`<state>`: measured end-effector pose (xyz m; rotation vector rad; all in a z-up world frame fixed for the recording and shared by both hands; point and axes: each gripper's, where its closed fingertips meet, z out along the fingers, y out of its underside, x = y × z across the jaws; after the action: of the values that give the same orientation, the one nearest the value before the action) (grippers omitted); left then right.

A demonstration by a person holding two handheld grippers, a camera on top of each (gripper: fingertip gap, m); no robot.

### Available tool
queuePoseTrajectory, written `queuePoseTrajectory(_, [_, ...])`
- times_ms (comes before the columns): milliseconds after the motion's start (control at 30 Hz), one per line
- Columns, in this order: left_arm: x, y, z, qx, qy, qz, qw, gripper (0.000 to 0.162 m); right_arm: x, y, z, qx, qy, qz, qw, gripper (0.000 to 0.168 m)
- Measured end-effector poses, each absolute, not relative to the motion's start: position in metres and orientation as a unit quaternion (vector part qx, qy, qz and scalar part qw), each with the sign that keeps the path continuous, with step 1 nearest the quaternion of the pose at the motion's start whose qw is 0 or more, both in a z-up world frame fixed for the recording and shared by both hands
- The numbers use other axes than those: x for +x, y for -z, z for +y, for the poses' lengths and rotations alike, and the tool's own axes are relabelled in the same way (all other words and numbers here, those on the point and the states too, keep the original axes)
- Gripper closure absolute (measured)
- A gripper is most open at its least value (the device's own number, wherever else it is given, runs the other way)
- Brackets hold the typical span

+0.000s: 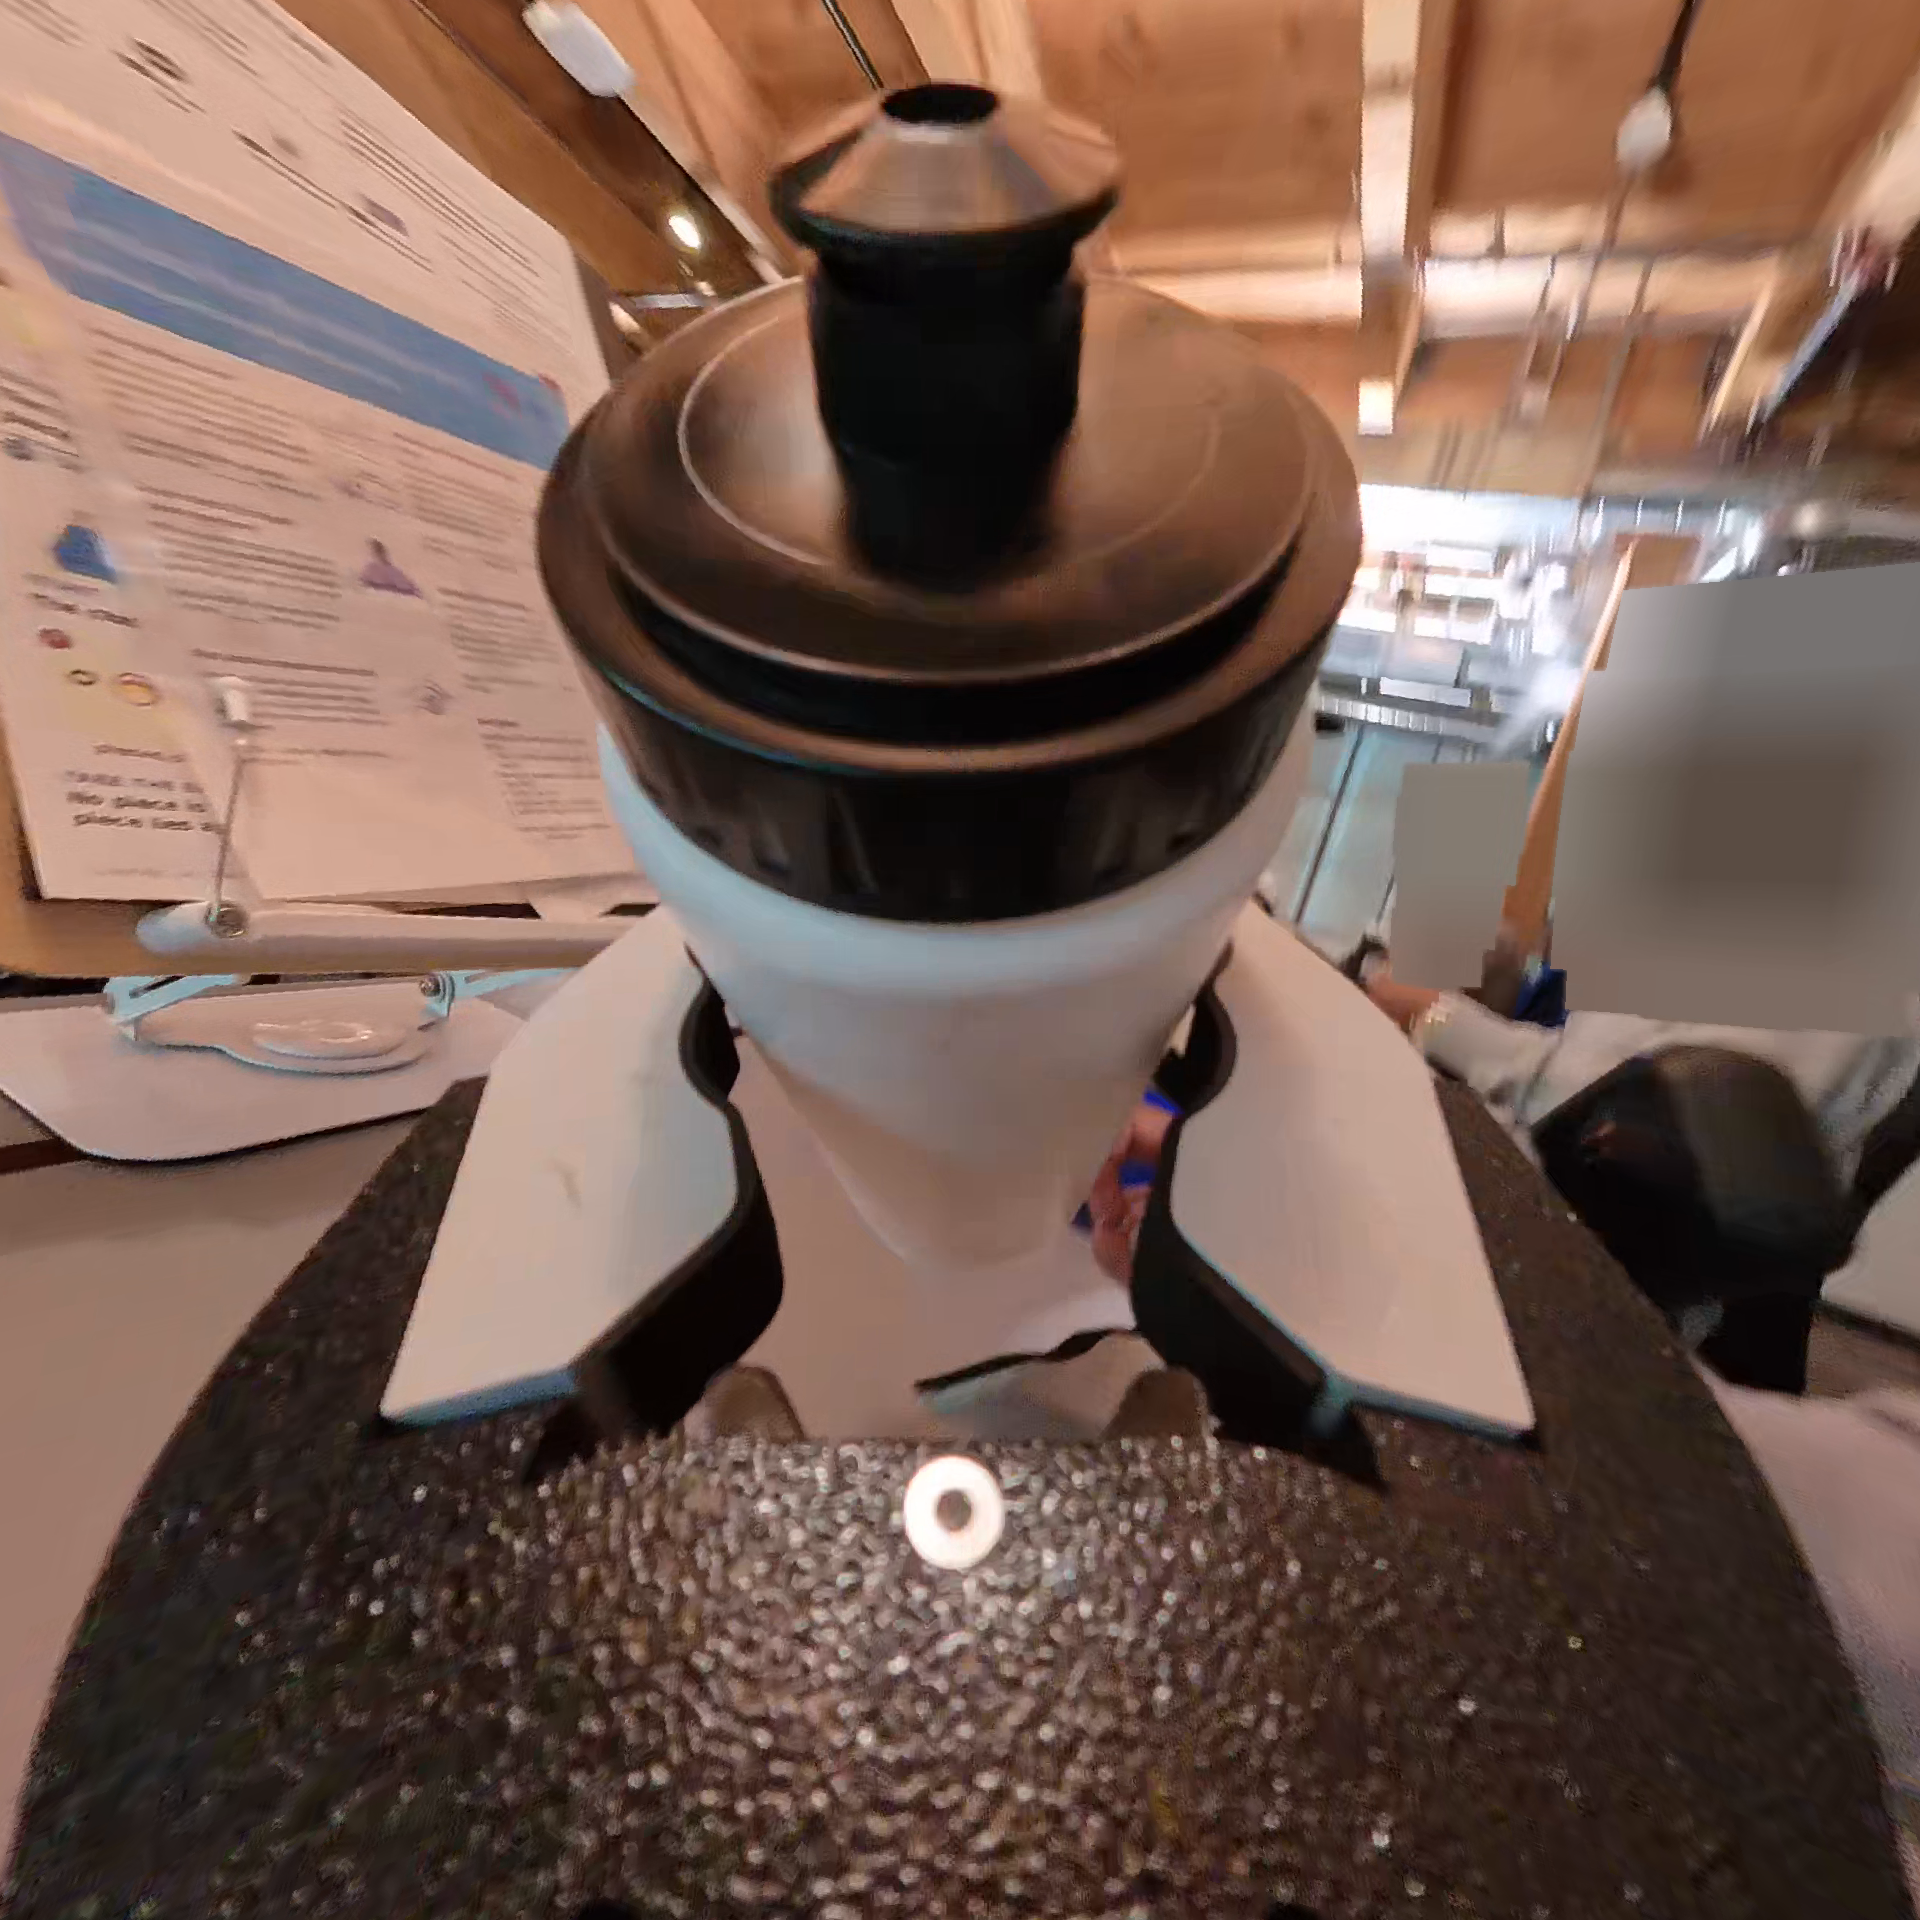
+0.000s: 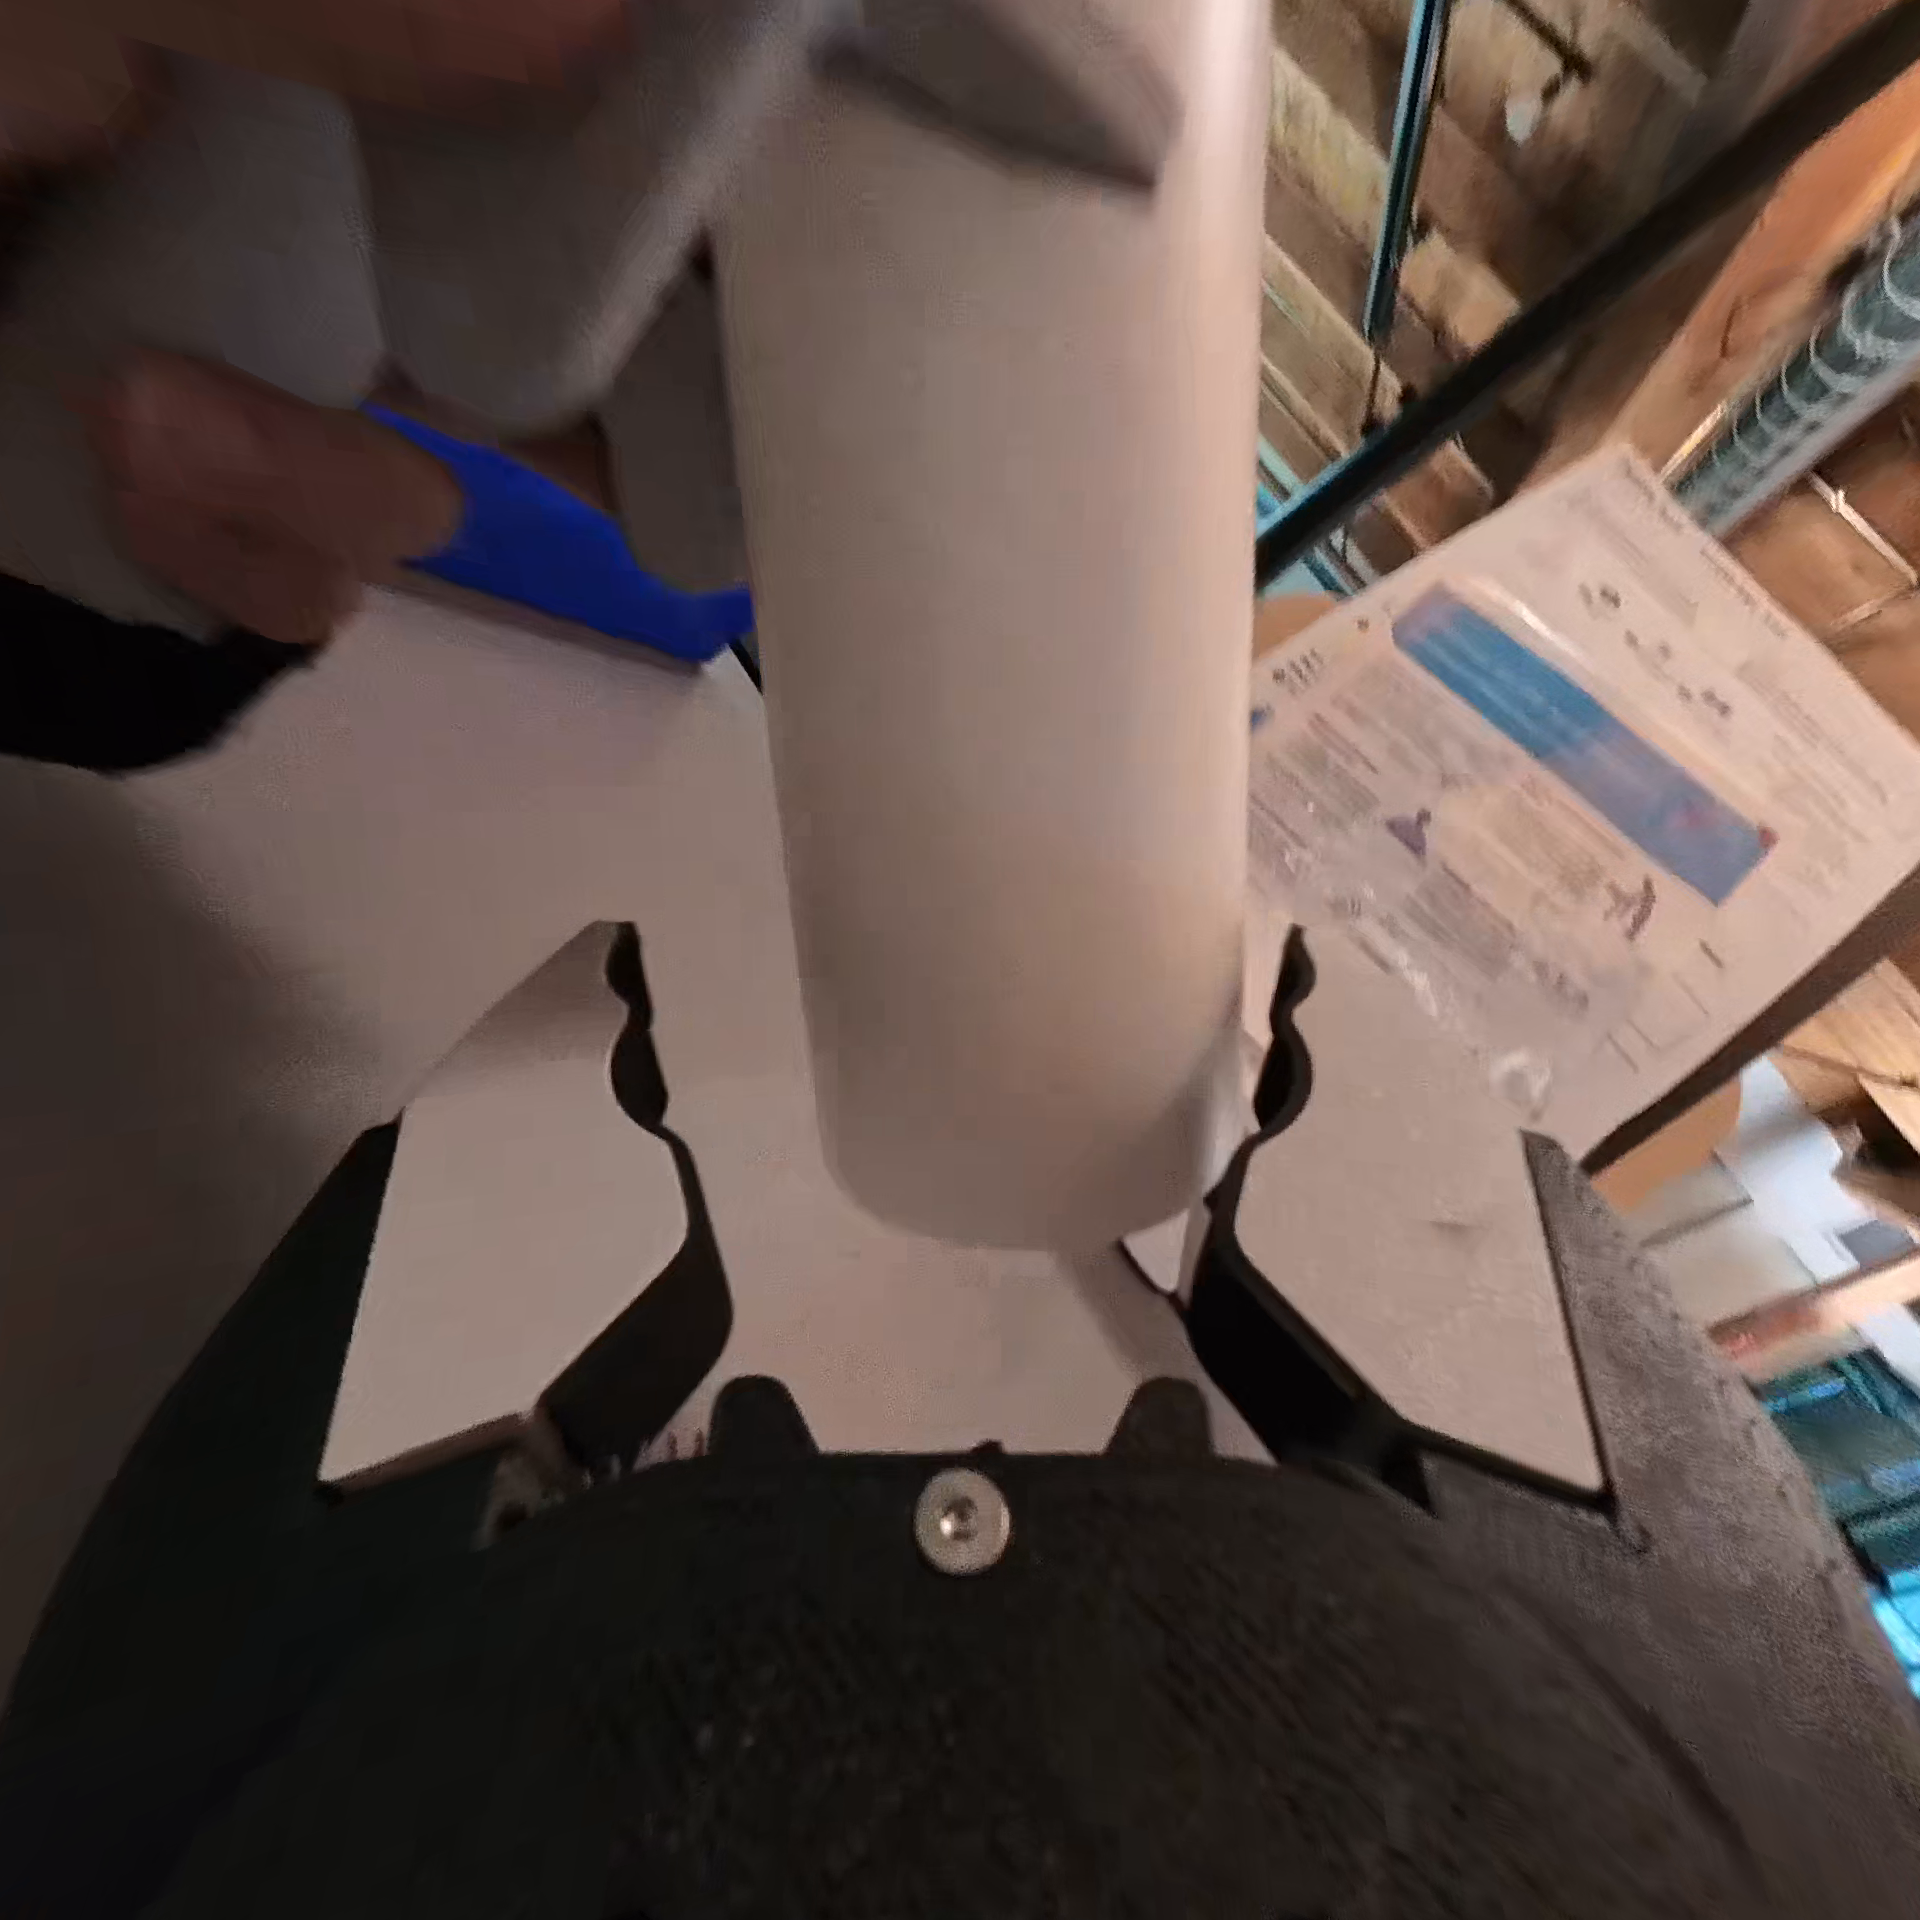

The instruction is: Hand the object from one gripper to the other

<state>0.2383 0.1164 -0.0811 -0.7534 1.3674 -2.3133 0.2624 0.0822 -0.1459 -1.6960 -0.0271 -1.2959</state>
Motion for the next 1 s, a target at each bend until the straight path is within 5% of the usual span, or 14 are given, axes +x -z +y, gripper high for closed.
queuePoseTrajectory(33, [0.238, 0.079, 0.12, -0.272, 0.821, 0.472, 0.169, 0.077, 0.266, 0.149, 0.081, -0.699, 0.532, -0.002, 0.478, 0.054])
queuePoseTrajectory(233, [0.246, 0.087, 0.128, -0.319, 0.824, 0.449, 0.132, 0.077, 0.273, 0.147, 0.073, -0.667, 0.613, -0.048, 0.421, 0.085])
queuePoseTrajectory(433, [0.246, 0.089, 0.129, -0.313, 0.833, 0.446, 0.1, 0.077, 0.273, 0.147, 0.072, -0.69, 0.578, -0.053, 0.432, 0.085])
queuePoseTrajectory(533, [0.228, 0.073, 0.13, -0.217, 0.85, 0.458, 0.142, 0.078, 0.249, 0.146, 0.087, -0.713, 0.394, -0.021, 0.58, 0.085])
queuePoseTrajectory(633, [0.22, 0.074, 0.127, -0.166, 0.833, 0.495, 0.185, 0.061, 0.213, 0.138, 0.096, -0.7, 0.115, 0.01, 0.705, 0.086])
queuePoseTrajectory(767, [0.198, 0.078, 0.115, -0.105, 0.848, 0.515, 0.074, 0.059, 0.179, 0.14, 0.091, -0.679, -0.175, 0.007, 0.713, 0.086])
queuePoseTrajectory(900, [0.183, 0.08, 0.107, -0.07, 0.854, 0.515, -0.002, 0.062, 0.171, 0.146, 0.094, -0.672, -0.26, 0.023, 0.694, 0.086])
queuePoseTrajectory(1000, [0.2, 0.079, 0.114, -0.122, 0.855, 0.503, 0.01, 0.065, 0.188, 0.144, 0.097, -0.666, -0.189, 0.051, 0.72, 0.09])
